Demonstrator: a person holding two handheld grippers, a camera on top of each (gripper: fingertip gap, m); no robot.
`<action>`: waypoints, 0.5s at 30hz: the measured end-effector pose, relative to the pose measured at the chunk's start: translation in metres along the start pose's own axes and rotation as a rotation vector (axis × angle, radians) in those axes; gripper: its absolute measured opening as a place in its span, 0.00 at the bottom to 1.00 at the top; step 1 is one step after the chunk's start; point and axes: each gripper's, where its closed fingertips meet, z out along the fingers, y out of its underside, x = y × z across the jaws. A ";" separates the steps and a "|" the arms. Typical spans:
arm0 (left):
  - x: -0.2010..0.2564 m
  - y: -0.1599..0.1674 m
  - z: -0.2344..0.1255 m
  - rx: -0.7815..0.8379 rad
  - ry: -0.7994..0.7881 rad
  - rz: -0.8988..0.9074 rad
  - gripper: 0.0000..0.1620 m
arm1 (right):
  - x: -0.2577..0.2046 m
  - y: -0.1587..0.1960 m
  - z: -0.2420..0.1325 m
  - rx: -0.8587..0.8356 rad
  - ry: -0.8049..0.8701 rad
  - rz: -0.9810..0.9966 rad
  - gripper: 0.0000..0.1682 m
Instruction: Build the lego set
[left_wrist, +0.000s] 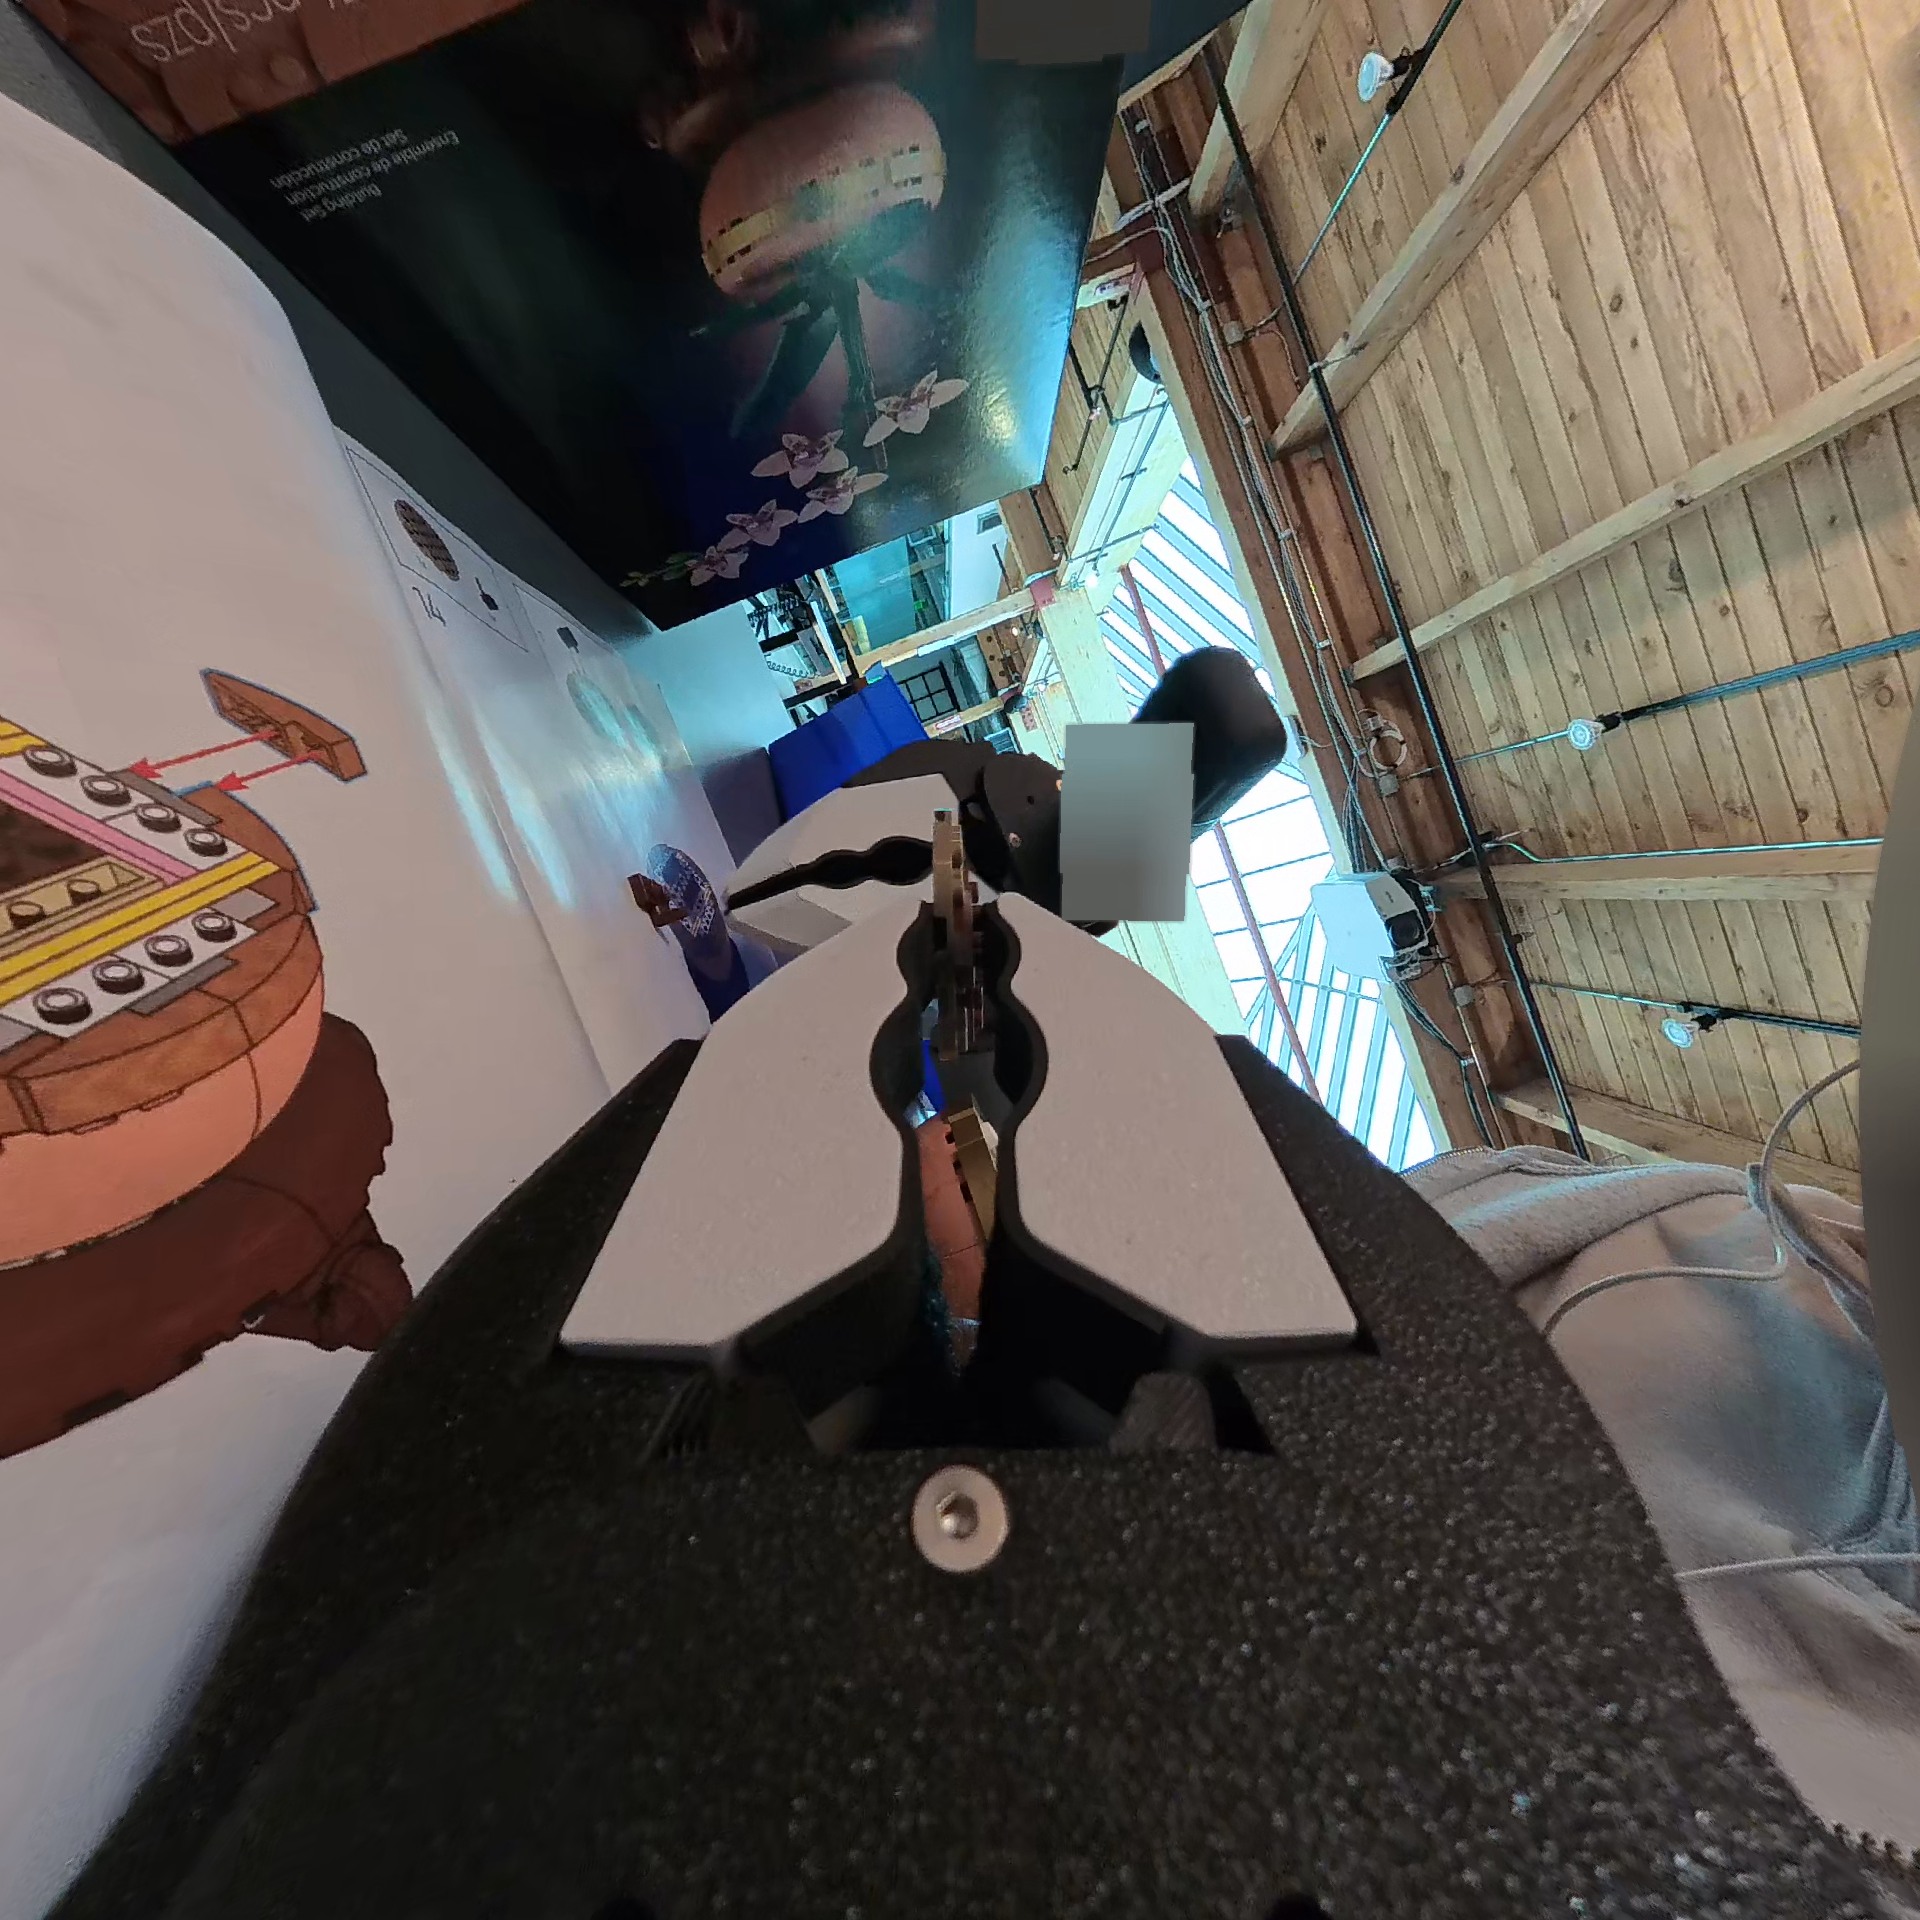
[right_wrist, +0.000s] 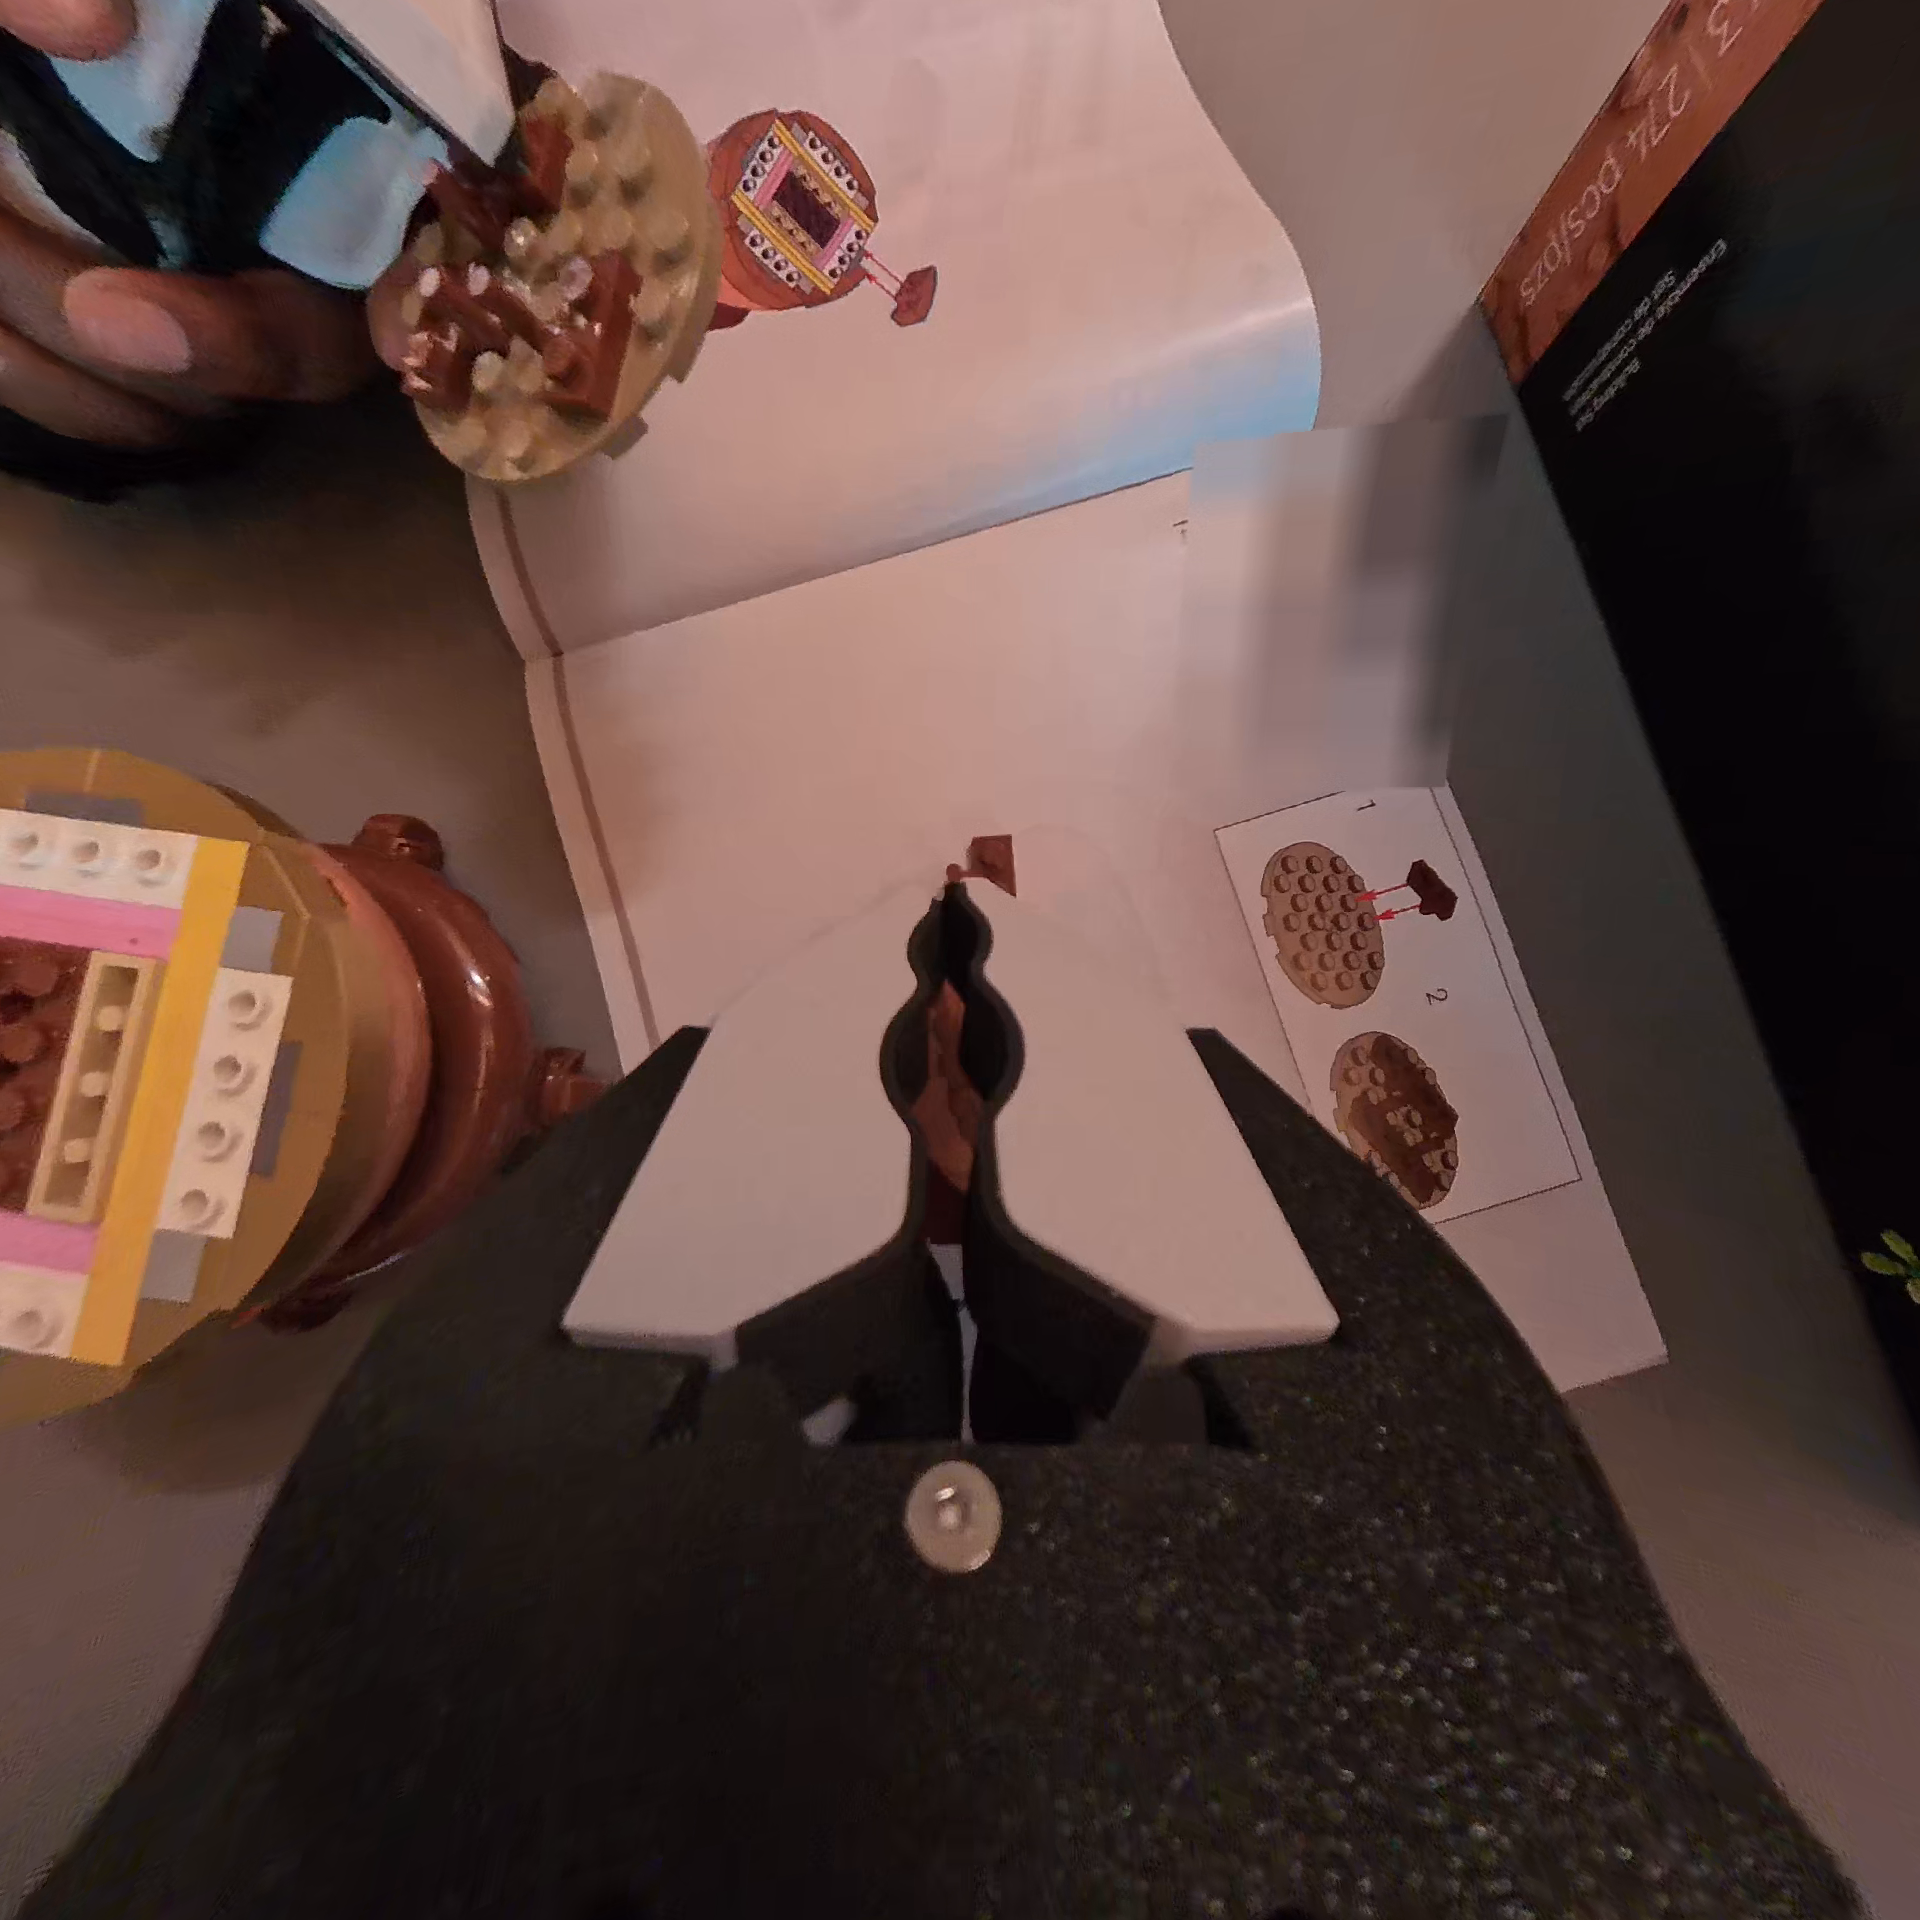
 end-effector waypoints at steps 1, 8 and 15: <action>0.000 0.000 0.000 0.000 0.000 0.000 0.04 | -0.001 0.001 0.000 -0.004 -0.006 -0.008 0.00; 0.000 0.000 0.000 0.002 -0.004 0.001 0.04 | 0.001 -0.001 0.000 0.020 -0.014 -0.031 0.05; -0.001 0.000 0.000 0.004 -0.010 0.000 0.04 | 0.001 -0.003 0.006 0.017 0.013 -0.036 0.05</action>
